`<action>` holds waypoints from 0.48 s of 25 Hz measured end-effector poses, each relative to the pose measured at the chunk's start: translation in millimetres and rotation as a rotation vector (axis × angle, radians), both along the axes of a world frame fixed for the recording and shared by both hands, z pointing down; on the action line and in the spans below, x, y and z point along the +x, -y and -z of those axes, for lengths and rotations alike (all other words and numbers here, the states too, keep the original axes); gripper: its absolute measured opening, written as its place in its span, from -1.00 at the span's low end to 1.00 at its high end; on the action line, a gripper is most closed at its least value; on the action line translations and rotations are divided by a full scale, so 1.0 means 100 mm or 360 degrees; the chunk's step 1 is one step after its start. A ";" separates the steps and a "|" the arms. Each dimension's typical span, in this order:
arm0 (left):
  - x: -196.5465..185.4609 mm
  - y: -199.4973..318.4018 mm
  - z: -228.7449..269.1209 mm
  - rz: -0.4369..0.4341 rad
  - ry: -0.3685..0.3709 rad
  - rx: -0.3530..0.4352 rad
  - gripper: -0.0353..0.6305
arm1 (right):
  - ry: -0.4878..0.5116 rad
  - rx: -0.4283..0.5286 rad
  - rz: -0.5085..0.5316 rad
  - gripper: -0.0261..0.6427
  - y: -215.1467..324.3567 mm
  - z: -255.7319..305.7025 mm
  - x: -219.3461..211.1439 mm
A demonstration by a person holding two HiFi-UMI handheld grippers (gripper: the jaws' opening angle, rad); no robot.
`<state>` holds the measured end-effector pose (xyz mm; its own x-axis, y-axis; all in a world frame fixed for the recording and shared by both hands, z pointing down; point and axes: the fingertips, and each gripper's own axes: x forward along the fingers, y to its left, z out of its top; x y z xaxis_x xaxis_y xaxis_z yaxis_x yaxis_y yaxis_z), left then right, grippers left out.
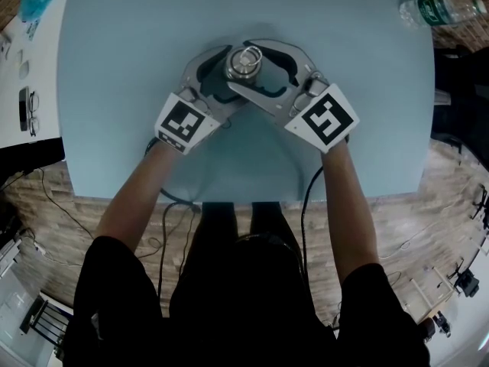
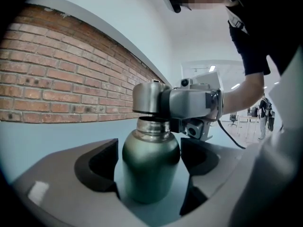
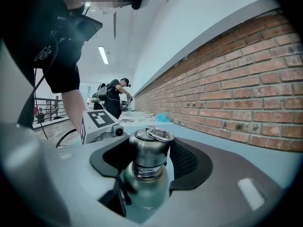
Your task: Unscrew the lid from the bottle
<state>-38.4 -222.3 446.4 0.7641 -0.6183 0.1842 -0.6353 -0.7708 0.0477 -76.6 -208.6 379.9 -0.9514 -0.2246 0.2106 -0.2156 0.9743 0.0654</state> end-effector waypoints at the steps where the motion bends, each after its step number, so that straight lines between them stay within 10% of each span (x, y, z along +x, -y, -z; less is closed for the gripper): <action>1: -0.01 0.00 0.00 0.0006 0.0003 0.0002 0.33 | 0.0001 0.0002 -0.0004 -0.13 0.00 0.00 0.00; 12: -0.10 -0.08 0.03 0.0073 0.0024 0.0005 0.32 | 0.0017 0.0031 -0.0035 -0.13 -0.03 0.07 0.03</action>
<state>-48.1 -214.2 443.6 0.7322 -0.6531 0.1933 -0.6704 -0.7411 0.0352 -74.0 -205.8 372.4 -0.9484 -0.2494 0.1959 -0.2377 0.9679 0.0818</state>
